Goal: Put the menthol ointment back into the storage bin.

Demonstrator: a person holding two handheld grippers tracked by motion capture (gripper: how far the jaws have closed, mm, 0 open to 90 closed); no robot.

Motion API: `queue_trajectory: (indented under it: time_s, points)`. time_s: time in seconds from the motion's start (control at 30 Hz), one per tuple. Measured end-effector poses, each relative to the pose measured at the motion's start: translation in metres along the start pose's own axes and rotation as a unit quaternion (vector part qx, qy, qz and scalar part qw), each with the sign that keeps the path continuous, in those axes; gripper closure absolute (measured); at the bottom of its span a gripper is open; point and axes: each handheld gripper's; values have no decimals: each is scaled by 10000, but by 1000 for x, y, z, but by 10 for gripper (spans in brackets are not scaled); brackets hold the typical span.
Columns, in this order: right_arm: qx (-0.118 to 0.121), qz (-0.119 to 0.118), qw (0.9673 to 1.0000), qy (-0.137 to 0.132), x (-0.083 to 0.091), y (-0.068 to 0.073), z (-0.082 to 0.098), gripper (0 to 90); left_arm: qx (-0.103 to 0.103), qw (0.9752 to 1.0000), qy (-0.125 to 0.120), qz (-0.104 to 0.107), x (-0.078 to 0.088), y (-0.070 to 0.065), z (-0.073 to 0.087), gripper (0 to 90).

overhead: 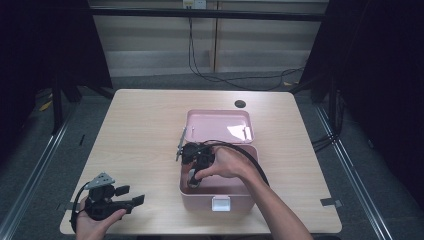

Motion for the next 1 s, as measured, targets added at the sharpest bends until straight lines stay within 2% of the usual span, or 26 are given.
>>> queue_trajectory:
  time_s: [0.3,0.33,0.5,1.0]
  points:
    - [-7,-1,10000,-85,-6,1,1,511,-24,10000,16,4,0,0,0,268]
    - [35,-12,10000,-42,-6,1,0,512,26,10000,0,-5,-1,-1,0,267]
    - [62,15,10000,-39,-9,2,0,511,-1,10000,8,2,-2,-1,0,268]
    - [-35,-10,10000,34,-13,0,3,510,7,10000,15,12,-2,-1,0,268]
Point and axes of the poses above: each handheld gripper's, and its own axes: x roughly backward along the jaws, z roughly out of its underside, y roughly to its left, and after that the axes turned 3 degrees about -y, right-handed
